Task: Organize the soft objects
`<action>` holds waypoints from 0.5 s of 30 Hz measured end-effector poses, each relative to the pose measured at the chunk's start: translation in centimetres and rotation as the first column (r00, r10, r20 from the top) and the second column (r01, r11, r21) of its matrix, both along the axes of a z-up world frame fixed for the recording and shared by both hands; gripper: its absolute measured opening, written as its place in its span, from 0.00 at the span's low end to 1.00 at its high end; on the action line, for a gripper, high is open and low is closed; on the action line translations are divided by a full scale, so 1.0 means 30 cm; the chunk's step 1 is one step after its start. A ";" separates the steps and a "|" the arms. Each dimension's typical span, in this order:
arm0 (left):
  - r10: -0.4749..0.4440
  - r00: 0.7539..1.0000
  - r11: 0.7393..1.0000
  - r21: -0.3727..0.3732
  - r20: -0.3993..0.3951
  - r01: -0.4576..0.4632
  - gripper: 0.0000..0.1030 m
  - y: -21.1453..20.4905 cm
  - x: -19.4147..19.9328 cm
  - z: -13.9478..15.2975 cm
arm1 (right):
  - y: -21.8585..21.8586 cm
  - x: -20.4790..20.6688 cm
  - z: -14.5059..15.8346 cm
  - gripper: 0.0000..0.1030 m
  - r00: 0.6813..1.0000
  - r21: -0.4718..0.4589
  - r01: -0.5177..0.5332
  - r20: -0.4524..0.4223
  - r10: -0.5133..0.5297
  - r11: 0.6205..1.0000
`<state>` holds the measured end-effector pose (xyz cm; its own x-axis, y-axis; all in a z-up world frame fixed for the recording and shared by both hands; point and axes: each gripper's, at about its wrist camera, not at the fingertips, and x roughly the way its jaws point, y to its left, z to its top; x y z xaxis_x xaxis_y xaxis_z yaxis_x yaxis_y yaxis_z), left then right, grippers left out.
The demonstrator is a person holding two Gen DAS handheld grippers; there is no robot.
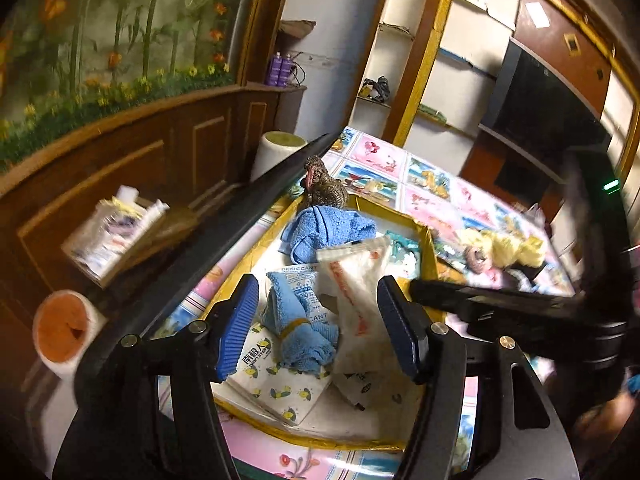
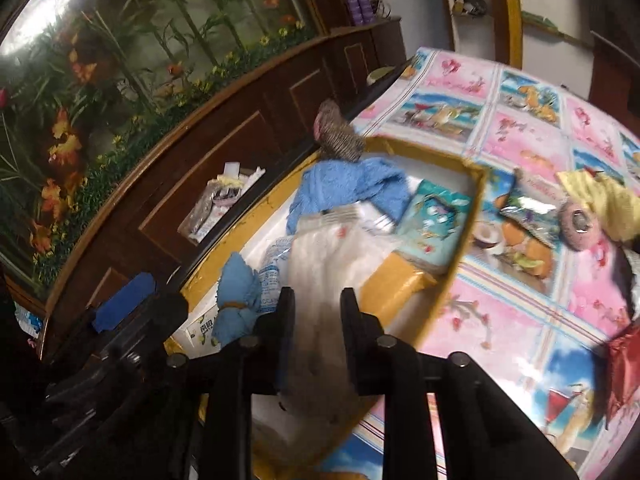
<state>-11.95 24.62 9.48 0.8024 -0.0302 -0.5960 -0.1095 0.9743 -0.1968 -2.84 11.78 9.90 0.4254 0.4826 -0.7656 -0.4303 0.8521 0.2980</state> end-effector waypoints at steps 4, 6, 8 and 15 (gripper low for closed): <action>-0.020 1.000 0.994 0.106 0.009 0.019 0.60 -0.091 -0.024 0.014 | -0.154 -0.067 0.057 0.62 0.989 0.005 0.094 0.118 -0.093 0.996; -0.041 0.999 0.989 0.143 0.011 0.039 0.60 -0.135 -0.034 0.020 | -0.224 -0.087 0.062 0.62 0.981 -0.007 0.133 0.147 -0.130 0.991; -0.058 0.998 0.981 0.188 0.011 0.055 0.60 -0.187 -0.042 0.024 | -0.301 -0.094 0.059 0.62 0.976 -0.003 0.169 0.143 -0.166 0.986; -0.128 0.991 0.955 0.268 -0.027 0.130 0.60 -0.341 -0.037 0.023 | -0.552 -0.113 -0.007 0.62 0.949 -0.001 0.303 0.094 -0.302 0.953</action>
